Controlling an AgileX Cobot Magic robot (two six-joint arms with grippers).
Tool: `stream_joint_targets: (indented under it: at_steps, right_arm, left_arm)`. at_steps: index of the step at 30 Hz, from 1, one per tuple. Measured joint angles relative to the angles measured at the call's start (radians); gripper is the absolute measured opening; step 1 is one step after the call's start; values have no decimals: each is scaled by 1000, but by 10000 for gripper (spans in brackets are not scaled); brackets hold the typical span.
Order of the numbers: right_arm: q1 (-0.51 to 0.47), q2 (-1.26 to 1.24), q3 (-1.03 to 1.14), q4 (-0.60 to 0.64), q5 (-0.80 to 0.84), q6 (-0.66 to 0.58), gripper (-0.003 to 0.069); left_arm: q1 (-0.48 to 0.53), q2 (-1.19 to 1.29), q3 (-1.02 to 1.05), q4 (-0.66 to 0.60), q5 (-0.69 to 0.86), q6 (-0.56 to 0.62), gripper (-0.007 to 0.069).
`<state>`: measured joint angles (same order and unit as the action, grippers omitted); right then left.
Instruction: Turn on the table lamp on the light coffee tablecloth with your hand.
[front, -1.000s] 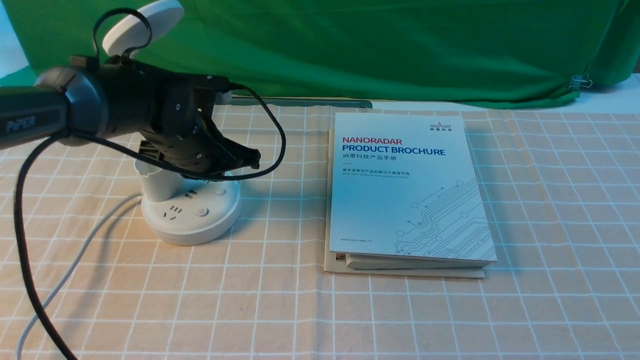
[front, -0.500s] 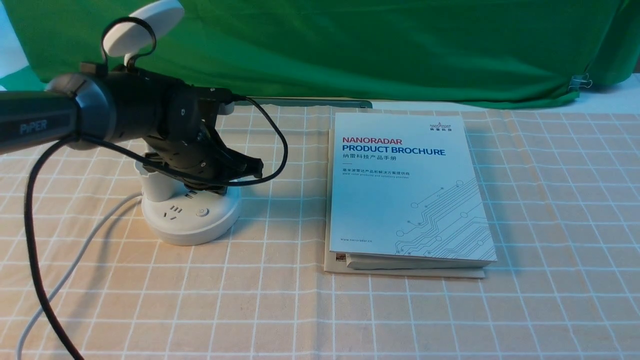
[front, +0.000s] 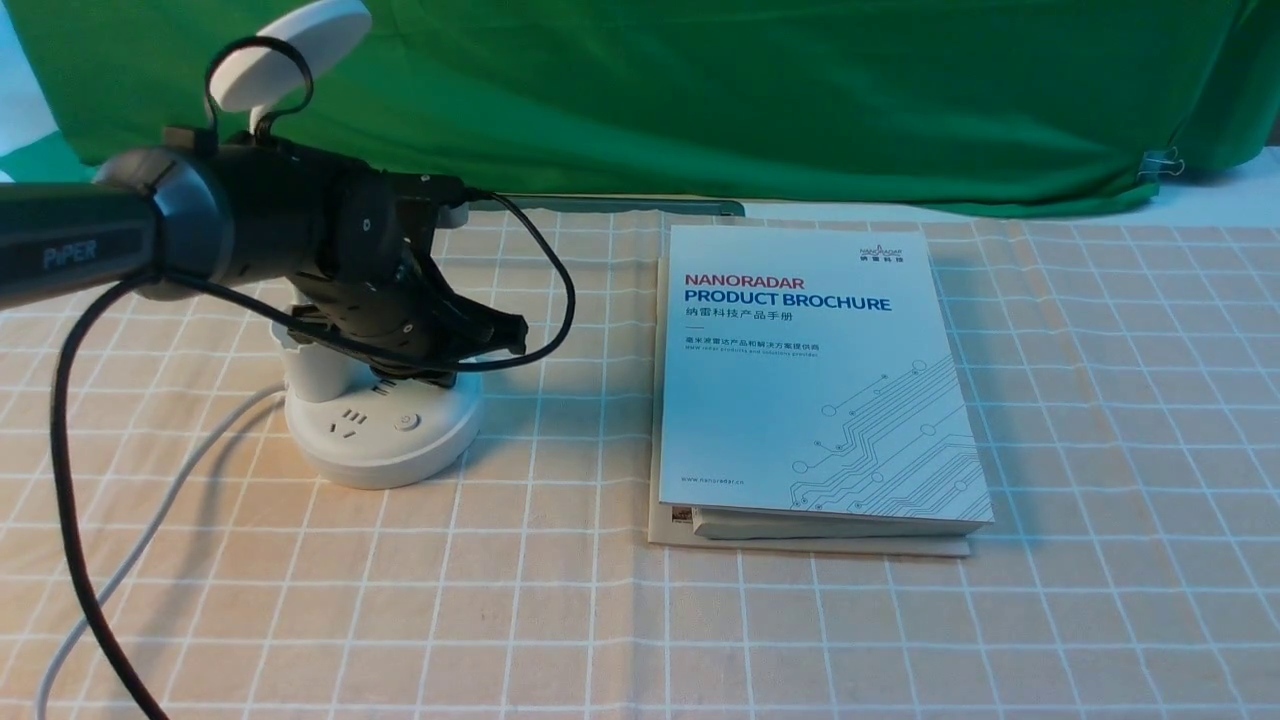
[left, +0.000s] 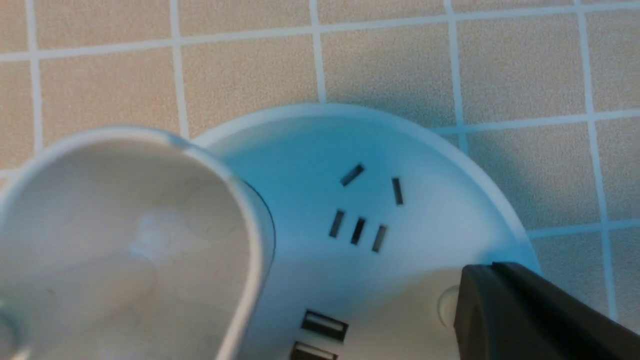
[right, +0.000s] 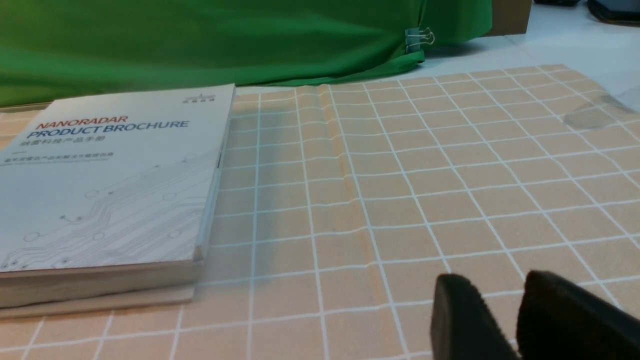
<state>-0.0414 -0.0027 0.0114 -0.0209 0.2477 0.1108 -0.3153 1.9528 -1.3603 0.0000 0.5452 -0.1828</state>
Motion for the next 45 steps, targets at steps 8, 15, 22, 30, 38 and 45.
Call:
stream_joint_targets:
  at_steps: [8, 15, 22, 30, 38, 45]
  right_arm:
    - [0, 0, 0, 0, 0, 0, 239]
    - [0, 0, 0, 0, 0, 0, 239]
    - [0, 0, 0, 0, 0, 0, 239]
    - [0, 0, 0, 0, 0, 0, 239]
    - [0, 0, 0, 0, 0, 0, 239]
    - [0, -1, 0, 0, 0, 0, 239]
  left_arm:
    - [-33, -290, 100, -107, 43, 73, 2]
    - [-48, -699, 363, -337, -28, 254, 2]
    - [-48, -989, 476, -351, -31, 291, 2]
    - [-48, -1187, 482, -351, 28, 411, 2]
    - [-48, -1232, 482, -338, 28, 424, 2]
    - [-62, -1259, 528, -215, -64, 444, 2]
